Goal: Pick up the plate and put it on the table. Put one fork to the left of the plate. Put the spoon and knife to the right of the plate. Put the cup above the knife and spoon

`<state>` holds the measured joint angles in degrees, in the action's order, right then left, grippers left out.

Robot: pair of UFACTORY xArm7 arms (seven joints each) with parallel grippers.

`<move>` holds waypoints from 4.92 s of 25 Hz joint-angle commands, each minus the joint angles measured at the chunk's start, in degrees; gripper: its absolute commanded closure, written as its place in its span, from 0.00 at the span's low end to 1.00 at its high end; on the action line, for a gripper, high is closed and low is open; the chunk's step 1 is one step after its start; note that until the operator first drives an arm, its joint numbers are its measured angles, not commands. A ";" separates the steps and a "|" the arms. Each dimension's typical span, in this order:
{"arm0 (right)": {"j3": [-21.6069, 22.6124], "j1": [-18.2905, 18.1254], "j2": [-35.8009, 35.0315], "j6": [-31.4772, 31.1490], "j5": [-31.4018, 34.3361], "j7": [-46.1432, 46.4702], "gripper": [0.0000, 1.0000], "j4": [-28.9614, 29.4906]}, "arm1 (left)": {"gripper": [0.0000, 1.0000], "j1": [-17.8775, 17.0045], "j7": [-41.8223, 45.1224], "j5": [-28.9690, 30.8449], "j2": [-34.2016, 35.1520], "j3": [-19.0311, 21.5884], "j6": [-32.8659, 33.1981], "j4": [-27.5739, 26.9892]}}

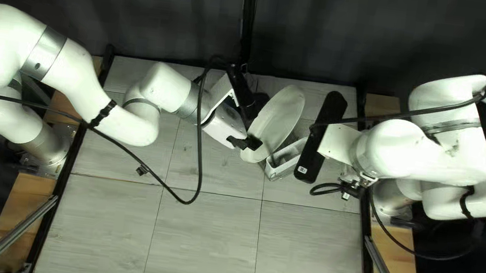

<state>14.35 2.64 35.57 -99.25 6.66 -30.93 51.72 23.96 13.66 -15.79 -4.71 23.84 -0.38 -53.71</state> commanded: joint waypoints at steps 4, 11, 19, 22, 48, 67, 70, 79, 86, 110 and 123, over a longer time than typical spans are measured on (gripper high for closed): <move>0.00 0.00 0.00 0.00 0.00 0.00 0.00 0.00 | 0.97 0.01 5.51 7.88 3.99 -2.36 -3.54 0.50; 0.00 0.00 0.00 0.00 0.00 0.00 0.00 0.00 | 1.00 1.99 7.17 10.71 11.25 -2.46 -10.64 1.94; 0.00 0.00 0.00 0.00 0.00 0.00 0.00 0.00 | 1.00 0.47 7.07 10.62 26.23 -2.26 -21.05 9.75; 0.00 0.00 0.00 0.00 0.00 0.00 0.00 0.00 | 1.00 0.21 8.07 12.48 30.41 -0.15 -28.29 10.15; 0.00 0.00 0.00 0.00 0.00 0.00 0.00 0.00 | 1.00 -2.44 7.37 30.14 13.86 22.39 -58.87 -4.83; 0.00 0.00 0.00 0.00 0.00 0.00 0.00 0.00 | 1.00 -15.39 32.50 50.91 -17.89 21.91 -85.23 -24.57; 0.00 0.00 0.00 0.00 0.00 0.00 0.00 0.00 | 1.00 -18.25 33.68 51.98 -21.68 20.84 -88.98 -27.91; 0.00 0.00 0.00 0.00 0.00 0.00 0.00 0.00 | 1.00 -16.19 32.61 52.90 -17.61 21.78 -85.42 -20.04; 0.00 0.00 0.00 0.00 0.00 0.00 0.00 0.00 | 1.00 -13.74 30.71 53.84 -15.86 21.94 -80.45 -15.77; 0.00 0.00 0.00 0.00 0.00 0.00 0.00 0.00 | 1.00 -24.76 35.22 63.46 -33.34 15.30 -87.04 -28.85; 0.00 0.00 0.00 0.00 0.00 0.00 0.00 0.00 | 0.00 -25.55 35.48 65.15 -34.07 16.54 -82.87 -27.95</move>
<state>14.35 2.64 35.57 -99.25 6.66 -30.93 51.72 -2.53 49.65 49.89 -40.70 39.04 -84.89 -82.93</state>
